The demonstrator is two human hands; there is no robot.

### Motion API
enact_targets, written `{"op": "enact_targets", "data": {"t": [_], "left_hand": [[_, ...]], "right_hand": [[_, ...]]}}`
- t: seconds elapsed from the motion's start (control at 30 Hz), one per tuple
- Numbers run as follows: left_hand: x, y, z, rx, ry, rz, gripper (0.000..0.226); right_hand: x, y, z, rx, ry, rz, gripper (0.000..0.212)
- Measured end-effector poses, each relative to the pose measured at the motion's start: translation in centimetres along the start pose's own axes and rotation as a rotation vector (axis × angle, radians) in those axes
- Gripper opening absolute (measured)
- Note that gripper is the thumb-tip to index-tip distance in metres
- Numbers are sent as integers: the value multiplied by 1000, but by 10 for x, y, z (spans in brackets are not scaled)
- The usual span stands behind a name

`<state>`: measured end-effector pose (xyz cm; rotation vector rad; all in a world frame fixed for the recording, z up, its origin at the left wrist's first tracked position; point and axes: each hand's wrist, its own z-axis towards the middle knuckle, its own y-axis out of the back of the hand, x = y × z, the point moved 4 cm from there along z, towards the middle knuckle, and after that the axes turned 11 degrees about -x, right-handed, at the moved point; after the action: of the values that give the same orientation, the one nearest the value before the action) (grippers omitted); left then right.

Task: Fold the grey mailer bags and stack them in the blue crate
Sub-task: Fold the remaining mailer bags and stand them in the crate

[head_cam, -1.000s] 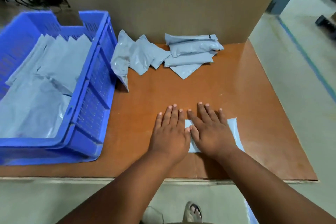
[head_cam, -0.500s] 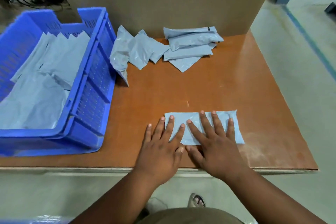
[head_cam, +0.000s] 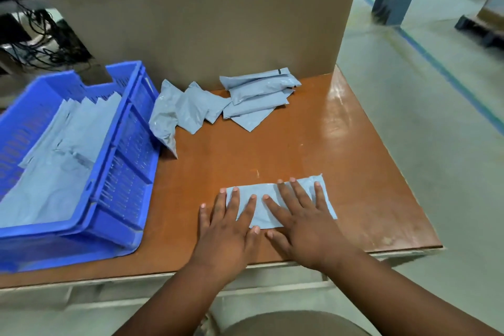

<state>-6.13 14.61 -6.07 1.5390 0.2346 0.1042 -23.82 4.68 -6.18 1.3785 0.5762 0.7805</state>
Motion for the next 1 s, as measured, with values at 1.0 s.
{"op": "enact_targets", "data": {"t": [1.0], "left_hand": [[2, -22, 34, -17, -57, 9, 74]], "right_hand": [[-44, -7, 15, -16, -29, 90, 74]]}}
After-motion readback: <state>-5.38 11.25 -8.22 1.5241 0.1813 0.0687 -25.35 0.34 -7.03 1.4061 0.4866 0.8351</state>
